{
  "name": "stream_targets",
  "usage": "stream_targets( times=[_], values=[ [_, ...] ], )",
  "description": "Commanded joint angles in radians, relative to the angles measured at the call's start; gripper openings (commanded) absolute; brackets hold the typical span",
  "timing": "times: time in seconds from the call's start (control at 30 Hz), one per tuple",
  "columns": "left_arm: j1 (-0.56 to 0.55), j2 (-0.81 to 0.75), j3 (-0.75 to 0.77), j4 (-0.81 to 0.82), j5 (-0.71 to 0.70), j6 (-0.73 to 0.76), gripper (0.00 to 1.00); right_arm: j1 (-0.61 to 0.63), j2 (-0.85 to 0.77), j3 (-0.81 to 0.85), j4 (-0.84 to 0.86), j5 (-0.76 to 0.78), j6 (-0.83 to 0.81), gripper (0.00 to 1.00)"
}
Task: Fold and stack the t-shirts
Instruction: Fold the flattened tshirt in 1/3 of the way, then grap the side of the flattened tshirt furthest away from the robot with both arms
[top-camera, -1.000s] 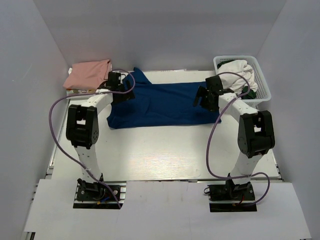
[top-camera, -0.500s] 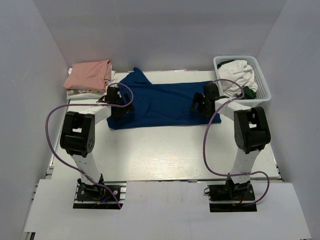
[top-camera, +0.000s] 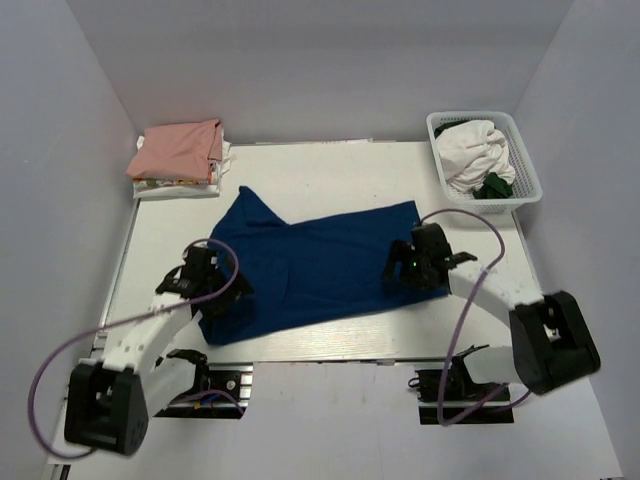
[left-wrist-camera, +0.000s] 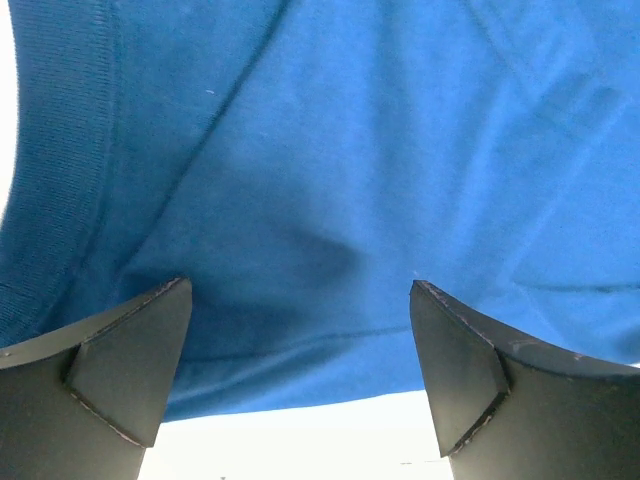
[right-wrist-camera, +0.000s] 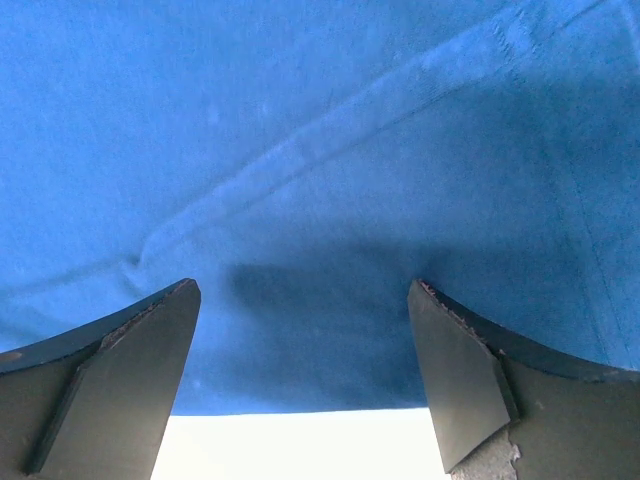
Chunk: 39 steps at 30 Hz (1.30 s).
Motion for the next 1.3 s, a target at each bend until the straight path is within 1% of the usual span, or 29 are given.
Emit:
stream_targets(
  times=[0.0,0.07,0.13,0.2,0.23,0.27,0.3,0.33,0.37,0.4,0.43,0.47,0.5,0.53,0.6,0.63,0.67,0.7,0.73,0.77,0.8,0.83,0.97,1.0,1.07,1.1,1.17,1.2,1.27],
  values=[
    [-0.007,-0.178,0.015,-0.118,0.076,-0.067,1.0,0.039,-0.11,-0.033,-0.134,-0.005,0.028,0.9],
    [-0.007,-0.191,0.061,-0.099,0.053,-0.067,1.0,0.042,-0.176,-0.016,-0.119,0.001,0.013,0.9],
    [-0.007,-0.15,0.153,-0.084,-0.011,-0.029,1.0,0.041,-0.195,0.043,-0.102,0.008,0.008,0.9],
    [-0.007,-0.032,0.26,-0.058,-0.058,0.002,1.0,0.036,-0.19,0.097,-0.072,0.011,0.002,0.9],
    [-0.007,0.014,0.29,-0.035,-0.081,0.059,1.0,0.036,-0.167,0.132,-0.065,0.028,-0.001,0.9],
    [-0.007,0.116,0.34,-0.003,-0.095,0.081,1.0,0.033,-0.155,0.179,-0.058,0.034,0.009,0.9],
    [0.007,0.172,0.376,0.034,-0.105,0.103,1.0,0.031,-0.143,0.209,-0.07,0.045,0.019,0.9],
    [0.016,0.23,0.415,0.043,-0.125,0.12,1.0,0.031,-0.083,0.287,-0.07,0.044,0.023,0.9],
    [0.016,0.288,0.508,0.043,-0.153,0.135,1.0,0.033,-0.063,0.315,-0.071,0.038,0.017,0.9],
    [0.016,0.406,0.561,0.043,-0.205,0.146,1.0,0.03,-0.02,0.336,-0.082,0.033,0.028,0.9],
    [0.016,0.462,0.612,0.033,-0.226,0.172,1.0,0.027,0.024,0.408,-0.094,0.04,0.03,0.9],
    [0.016,0.515,0.709,0.033,-0.261,0.183,1.0,0.027,0.043,0.421,-0.104,0.044,0.026,0.9],
    [0.025,0.567,0.759,0.024,-0.32,0.193,1.0,0.025,0.079,0.439,-0.119,0.047,0.02,0.9],
    [0.035,0.673,0.855,0.023,-0.332,0.216,1.0,0.022,0.119,0.483,-0.125,0.053,0.017,0.9],
    [0.035,0.778,0.958,0.014,-0.363,0.23,1.0,0.013,0.169,0.513,-0.165,0.073,0.008,0.9],
    [0.047,0.831,1.064,0.005,-0.352,0.261,0.97,0.007,0.184,0.54,-0.183,0.08,0.005,0.9],
    [0.047,0.934,1.119,-0.012,-0.352,0.272,0.95,0.004,0.207,0.563,-0.189,0.09,-0.006,0.9],
    [0.047,0.985,1.173,-0.03,-0.327,0.287,0.92,0.005,0.228,0.579,-0.208,0.096,-0.007,0.9],
    [0.058,1.028,1.265,-0.056,-0.326,0.296,0.91,-0.002,0.238,0.582,-0.212,0.1,-0.012,0.9],
    [0.058,1.065,1.298,-0.056,-0.326,0.305,0.87,-0.008,0.252,0.589,-0.219,0.106,-0.021,0.9],
    [0.058,1.118,1.319,-0.056,-0.313,0.306,0.86,-0.009,0.261,0.605,-0.223,0.108,-0.024,0.9],
    [0.058,1.137,1.344,-0.056,-0.312,0.306,0.86,-0.013,0.265,0.606,-0.235,0.117,-0.032,0.9],
    [0.076,1.186,1.355,0.005,-0.277,0.319,0.81,-0.03,0.255,0.582,-0.222,0.131,-0.027,0.9],
    [0.076,1.186,1.355,0.014,-0.257,0.319,0.81,-0.032,0.264,0.583,-0.222,0.137,-0.027,0.9],
    [0.076,1.211,1.355,0.031,-0.202,0.319,0.77,-0.041,0.272,0.593,-0.235,0.145,-0.03,0.9],
    [0.076,1.211,1.364,0.042,-0.172,0.319,0.73,-0.044,0.282,0.597,-0.242,0.151,-0.029,0.9],
    [0.076,1.223,1.364,0.052,-0.161,0.319,0.66,-0.051,0.291,0.6,-0.24,0.151,-0.03,0.9],
    [0.076,1.234,1.364,0.065,-0.161,0.309,0.56,-0.051,0.298,0.602,-0.239,0.156,-0.03,0.9],
    [0.085,1.244,1.364,0.075,-0.147,0.309,0.49,-0.058,0.311,0.603,-0.246,0.159,-0.033,0.9]
  ],
)
